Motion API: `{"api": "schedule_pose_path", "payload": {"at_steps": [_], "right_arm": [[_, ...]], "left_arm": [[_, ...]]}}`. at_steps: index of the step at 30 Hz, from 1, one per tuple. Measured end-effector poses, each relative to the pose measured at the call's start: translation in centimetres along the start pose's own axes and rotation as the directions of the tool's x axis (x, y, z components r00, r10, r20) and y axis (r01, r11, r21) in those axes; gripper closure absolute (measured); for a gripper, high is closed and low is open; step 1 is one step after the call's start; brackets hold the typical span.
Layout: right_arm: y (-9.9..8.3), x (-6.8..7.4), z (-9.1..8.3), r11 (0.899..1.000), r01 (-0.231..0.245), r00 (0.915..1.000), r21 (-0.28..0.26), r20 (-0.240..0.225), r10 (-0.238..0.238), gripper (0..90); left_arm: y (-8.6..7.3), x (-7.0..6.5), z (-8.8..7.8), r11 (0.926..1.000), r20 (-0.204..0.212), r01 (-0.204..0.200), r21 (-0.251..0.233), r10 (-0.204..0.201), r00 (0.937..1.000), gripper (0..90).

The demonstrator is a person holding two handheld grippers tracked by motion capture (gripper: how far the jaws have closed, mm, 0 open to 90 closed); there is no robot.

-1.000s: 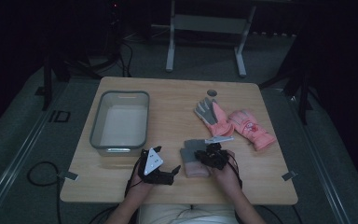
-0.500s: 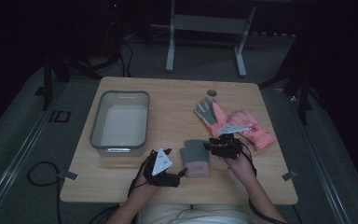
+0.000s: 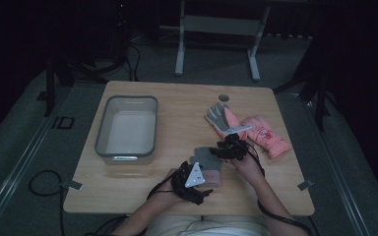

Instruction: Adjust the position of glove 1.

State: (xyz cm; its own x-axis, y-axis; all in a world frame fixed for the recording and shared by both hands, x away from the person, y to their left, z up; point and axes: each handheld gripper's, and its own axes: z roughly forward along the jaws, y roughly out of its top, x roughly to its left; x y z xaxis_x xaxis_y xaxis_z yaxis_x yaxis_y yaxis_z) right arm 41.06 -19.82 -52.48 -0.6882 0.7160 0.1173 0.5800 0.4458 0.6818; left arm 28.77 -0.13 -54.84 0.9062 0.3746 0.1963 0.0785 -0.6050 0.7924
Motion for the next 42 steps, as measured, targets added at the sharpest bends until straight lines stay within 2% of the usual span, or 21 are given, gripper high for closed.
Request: {"api": "schedule_pose_path", "payload": {"at_steps": [2,4,8,11,13,17,18,20,21,22,23,25,26,27,30,34,42], "right_arm": [[-0.1,-0.2,0.8,1.000,0.001,1.0000,0.030,0.003,-0.001,45.7],[-0.4,-0.3,1.4,0.998,0.006,1.0000,0.056,0.006,-0.006,41.2],[-0.7,-0.7,1.6,0.998,-0.019,0.9997,0.063,-0.013,0.020,39.1],[-0.6,-0.5,1.7,0.997,0.000,1.0000,0.075,-0.007,0.000,38.8],[-0.5,-0.4,1.8,0.996,0.011,0.9999,0.084,0.002,-0.011,38.8],[-0.4,-0.3,1.9,0.995,0.031,0.9993,0.090,0.015,-0.033,37.6],[-0.4,-0.3,2.0,0.995,0.030,0.9994,0.092,0.013,-0.031,37.2],[-0.3,-0.4,2.0,0.995,0.028,0.9995,0.097,0.012,-0.029,34.3],[-0.3,-0.5,2.1,0.994,0.017,0.9996,0.105,0.019,-0.019,33.5],[-0.3,-0.7,2.2,0.994,-0.005,1.0000,0.105,0.007,0.005,33.7],[-0.4,-0.7,2.2,0.995,0.000,1.0000,0.102,0.003,0.000,38.0],[-0.4,-0.4,2.0,0.994,-0.022,0.9988,0.106,-0.041,0.026,55.4],[-0.4,-0.3,2.0,0.994,-0.030,0.9979,0.107,-0.054,0.036,64.4],[-0.4,-0.1,2.0,0.994,-0.033,0.9961,0.107,-0.079,0.041,69.8],[-0.2,0.2,1.8,0.994,-0.015,0.9973,0.106,-0.069,0.023,73.0],[-0.1,0.3,1.5,0.996,-0.026,0.9969,0.080,-0.072,0.032,73.7],[1.3,0.8,0.0,0.999,-0.038,0.9940,0.017,-0.102,0.040,74.0]], "left_arm": [[-0.1,0.0,0.4,0.9994,0.008,-0.025,0.024,0.025,0.9996,23.1],[-0.2,-0.1,0.6,0.9978,-0.002,-0.053,0.039,0.054,0.9986,27.4],[-0.1,-0.1,0.8,0.9940,-0.021,-0.090,0.063,0.091,0.9956,33.6],[-0.1,-0.8,1.1,0.9823,-0.056,-0.152,0.109,0.159,0.9858,35.3],[-0.1,-1.1,1.3,0.9722,-0.084,-0.191,0.135,0.204,0.9755,36.2],[0.0,-1.2,1.4,0.9670,-0.108,-0.206,0.150,0.223,0.9689,42.2],[0.0,-1.2,1.4,0.9640,-0.114,-0.216,0.156,0.234,0.9654,44.1],[0.1,-1.2,1.4,0.9611,-0.114,-0.225,0.161,0.244,0.9629,46.1],[0.1,-1.2,1.4,0.9593,-0.117,-0.231,0.162,0.251,0.9608,46.9],[0.1,-1.2,1.3,0.9592,-0.120,-0.232,0.162,0.252,0.9602,49.8],[0.2,-1.1,1.2,0.9628,-0.116,-0.220,0.156,0.240,0.9639,53.6],[0.3,-0.7,1.0,0.9701,-0.102,-0.196,0.143,0.212,0.9719,62.2],[0.4,-0.6,0.9,0.9719,-0.094,-0.187,0.143,0.201,0.9750,65.1],[0.5,-0.5,0.9,0.9718,-0.090,-0.186,0.145,0.200,0.9756,66.4],[0.7,-0.1,0.6,0.9751,-0.080,-0.164,0.150,0.177,0.9810,68.0],[0.9,0.6,0.0,0.9784,-0.072,-0.140,0.152,0.153,0.9857,68.8],[1.7,2.5,-1.9,0.9803,-0.050,-0.116,0.160,0.125,0.9909,69.3]]}}
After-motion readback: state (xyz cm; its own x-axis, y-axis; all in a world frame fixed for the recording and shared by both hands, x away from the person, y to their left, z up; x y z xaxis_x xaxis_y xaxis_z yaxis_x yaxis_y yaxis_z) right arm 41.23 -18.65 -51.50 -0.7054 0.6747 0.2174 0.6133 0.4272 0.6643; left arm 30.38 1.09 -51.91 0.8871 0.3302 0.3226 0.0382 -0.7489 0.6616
